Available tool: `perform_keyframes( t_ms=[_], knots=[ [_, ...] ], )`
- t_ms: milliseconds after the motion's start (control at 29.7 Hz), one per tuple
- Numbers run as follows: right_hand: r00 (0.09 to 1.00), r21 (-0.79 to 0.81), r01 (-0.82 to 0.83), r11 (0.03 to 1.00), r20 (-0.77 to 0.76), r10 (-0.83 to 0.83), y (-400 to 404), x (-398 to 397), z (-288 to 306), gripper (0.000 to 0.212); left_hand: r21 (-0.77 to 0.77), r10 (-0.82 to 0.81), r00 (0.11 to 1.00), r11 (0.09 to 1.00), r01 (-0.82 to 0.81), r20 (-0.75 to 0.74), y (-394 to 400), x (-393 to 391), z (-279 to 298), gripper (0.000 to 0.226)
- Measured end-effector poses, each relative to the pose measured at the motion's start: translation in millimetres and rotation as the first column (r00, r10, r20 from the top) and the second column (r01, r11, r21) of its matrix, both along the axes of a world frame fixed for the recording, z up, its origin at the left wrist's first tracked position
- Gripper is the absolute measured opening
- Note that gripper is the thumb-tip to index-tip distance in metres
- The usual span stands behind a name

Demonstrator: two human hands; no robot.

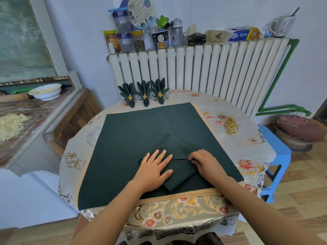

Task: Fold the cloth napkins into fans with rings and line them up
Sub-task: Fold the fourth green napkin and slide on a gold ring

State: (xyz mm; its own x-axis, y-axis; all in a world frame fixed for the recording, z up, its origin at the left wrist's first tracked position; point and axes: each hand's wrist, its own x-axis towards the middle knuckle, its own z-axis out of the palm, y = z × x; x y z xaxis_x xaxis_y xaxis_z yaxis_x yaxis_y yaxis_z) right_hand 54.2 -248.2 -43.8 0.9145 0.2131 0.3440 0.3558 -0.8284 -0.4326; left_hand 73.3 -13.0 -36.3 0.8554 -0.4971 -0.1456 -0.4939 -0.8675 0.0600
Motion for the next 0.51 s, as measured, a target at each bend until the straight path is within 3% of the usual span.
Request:
perform_keyframes(
  t_ms=[168,269,370,505],
  knots=[
    [0.999,0.010,-0.022,1.000,-0.033,0.023,-9,-2,4,0.020,-0.016,-0.032,0.999,0.999,0.031,-0.017,1,2,7,0.064],
    [0.996,-0.017,-0.049,0.999,-0.077,0.048,-11,1,6,0.021,-0.265,-0.106,0.994,0.959,0.096,-0.022,-3,-9,14,0.051],
    [0.990,0.007,-0.061,0.998,-0.131,0.061,-15,1,7,0.019,-0.513,-0.096,0.965,0.857,-0.044,-0.245,-5,-22,22,0.043],
    [0.944,0.118,-0.105,0.988,-0.301,0.136,-22,1,18,0.010,-0.427,-0.087,0.954,0.903,-0.045,-0.285,-5,-25,25,0.047]
  ],
)
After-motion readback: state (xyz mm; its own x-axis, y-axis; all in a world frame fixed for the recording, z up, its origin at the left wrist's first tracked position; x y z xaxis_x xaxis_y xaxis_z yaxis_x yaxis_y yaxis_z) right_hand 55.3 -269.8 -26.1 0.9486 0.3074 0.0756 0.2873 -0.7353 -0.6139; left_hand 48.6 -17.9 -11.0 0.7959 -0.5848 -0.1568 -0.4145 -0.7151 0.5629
